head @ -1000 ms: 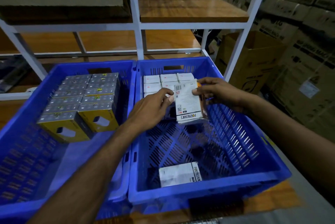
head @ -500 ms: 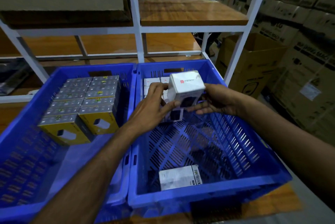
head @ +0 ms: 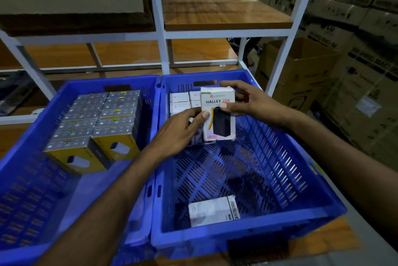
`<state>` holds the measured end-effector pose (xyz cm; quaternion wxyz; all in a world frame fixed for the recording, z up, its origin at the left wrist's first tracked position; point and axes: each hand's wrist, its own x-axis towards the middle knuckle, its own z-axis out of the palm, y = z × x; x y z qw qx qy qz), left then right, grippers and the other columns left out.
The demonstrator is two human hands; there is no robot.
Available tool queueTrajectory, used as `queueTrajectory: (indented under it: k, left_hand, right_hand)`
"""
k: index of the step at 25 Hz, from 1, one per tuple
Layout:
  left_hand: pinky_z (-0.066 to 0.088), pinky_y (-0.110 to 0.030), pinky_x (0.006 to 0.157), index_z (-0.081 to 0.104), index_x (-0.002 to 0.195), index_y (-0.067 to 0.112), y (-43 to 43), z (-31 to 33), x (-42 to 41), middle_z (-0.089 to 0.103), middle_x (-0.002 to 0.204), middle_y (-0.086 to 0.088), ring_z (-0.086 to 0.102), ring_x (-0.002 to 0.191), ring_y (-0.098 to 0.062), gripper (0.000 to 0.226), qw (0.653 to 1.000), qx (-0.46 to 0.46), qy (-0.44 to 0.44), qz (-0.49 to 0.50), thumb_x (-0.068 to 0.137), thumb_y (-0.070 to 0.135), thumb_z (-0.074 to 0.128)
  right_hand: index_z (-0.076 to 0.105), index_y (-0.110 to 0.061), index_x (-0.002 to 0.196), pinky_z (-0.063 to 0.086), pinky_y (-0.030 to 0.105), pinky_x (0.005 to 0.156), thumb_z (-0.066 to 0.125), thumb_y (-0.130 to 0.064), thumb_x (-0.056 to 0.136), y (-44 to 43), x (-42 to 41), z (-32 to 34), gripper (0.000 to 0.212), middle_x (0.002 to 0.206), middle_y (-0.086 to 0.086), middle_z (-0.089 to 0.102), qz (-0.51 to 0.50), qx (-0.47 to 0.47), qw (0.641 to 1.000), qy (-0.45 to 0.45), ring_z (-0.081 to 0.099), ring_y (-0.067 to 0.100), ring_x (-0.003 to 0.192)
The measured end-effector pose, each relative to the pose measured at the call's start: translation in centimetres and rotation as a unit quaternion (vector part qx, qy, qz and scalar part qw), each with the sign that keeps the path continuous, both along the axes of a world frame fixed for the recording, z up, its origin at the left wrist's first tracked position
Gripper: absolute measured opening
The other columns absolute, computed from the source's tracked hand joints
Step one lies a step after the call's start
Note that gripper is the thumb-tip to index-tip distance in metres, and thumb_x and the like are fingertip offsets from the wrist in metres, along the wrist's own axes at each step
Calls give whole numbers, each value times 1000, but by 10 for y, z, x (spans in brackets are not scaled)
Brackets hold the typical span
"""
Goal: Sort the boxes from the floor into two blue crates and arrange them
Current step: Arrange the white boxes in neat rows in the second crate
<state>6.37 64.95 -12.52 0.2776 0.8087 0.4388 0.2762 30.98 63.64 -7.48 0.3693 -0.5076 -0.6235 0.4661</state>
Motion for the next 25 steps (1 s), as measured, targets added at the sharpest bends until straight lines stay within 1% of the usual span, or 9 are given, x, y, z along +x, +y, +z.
queueTrajectory:
  k: [3, 5, 7, 9, 11, 14, 19, 22, 25]
  left_hand:
    - [55, -42, 85, 47, 146, 31, 9, -7, -3, 64, 133, 10, 69, 104, -12, 46, 998, 35, -23, 45, 107, 53, 37]
    - [55, -45, 84, 41, 149, 29, 11, -9, -4, 56, 135, 11, 68, 98, -16, 41, 996, 46, -39, 71, 109, 34, 44]
    - [54, -43, 84, 43, 147, 26, 11, -10, -4, 51, 130, 12, 67, 92, -16, 41, 995, 55, -38, 75, 107, 23, 48]
    - [51, -39, 85, 46, 145, 25, 11, -10, -4, 50, 129, 12, 66, 92, -15, 40, 995, 57, -35, 79, 105, 21, 50]
    - [51, -39, 87, 48, 142, 23, 11, -10, -3, 51, 131, 9, 66, 93, -16, 38, 994, 61, -37, 81, 104, 19, 53]
    - [50, -38, 86, 51, 139, 22, 9, -8, -3, 49, 135, 6, 64, 93, -16, 36, 993, 61, -44, 87, 104, 18, 53]
    - [51, -38, 90, 53, 135, 23, 8, -5, -4, 44, 135, 8, 59, 93, -8, 33, 988, 63, -64, 122, 104, 15, 52]
    - [52, -40, 89, 53, 135, 23, 7, -4, -3, 43, 135, 9, 61, 92, -11, 32, 988, 59, -56, 128, 104, 15, 52]
    - [53, -42, 88, 53, 134, 24, 7, -3, -3, 42, 135, 10, 61, 91, -12, 31, 989, 57, -53, 127, 104, 16, 52]
  right_hand:
    - [54, -27, 137, 59, 36, 97, 91, -34, 74, -7, -3, -1, 74, 124, -10, 69, -59, 133, 980, -135, 66, 4, 114]
    - [55, -26, 137, 58, 36, 92, 89, -42, 73, -12, -4, -8, 74, 124, -9, 66, -119, 272, 914, -275, 63, 5, 110]
    - [56, -20, 138, 55, 40, 86, 86, -46, 73, -20, -5, -14, 76, 122, 0, 67, -137, 373, 850, -346, 62, 17, 106]
    - [57, -19, 138, 53, 37, 81, 86, -48, 72, -23, -4, -17, 77, 119, 2, 67, -144, 392, 835, -357, 58, 19, 105]
    - [57, -24, 137, 52, 34, 80, 89, -45, 71, -22, 1, -19, 76, 116, -1, 63, -159, 361, 852, -343, 52, 15, 107]
    - [58, -22, 131, 58, 43, 81, 89, -28, 72, -23, 11, -23, 66, 120, -1, 62, -149, 341, 871, -320, 53, 17, 115]
    - [61, -5, 120, 54, 41, 95, 79, -12, 80, -44, 24, -24, 44, 128, 9, 66, -69, 483, 800, -351, 59, 31, 118]
    - [57, -11, 126, 57, 41, 93, 85, -3, 75, -42, 29, -26, 59, 128, 6, 64, -121, 347, 886, -285, 61, 23, 118]
    - [56, -21, 122, 52, 25, 82, 95, -11, 66, -28, 39, -24, 69, 118, -6, 64, -196, 122, 947, -222, 61, 13, 110]
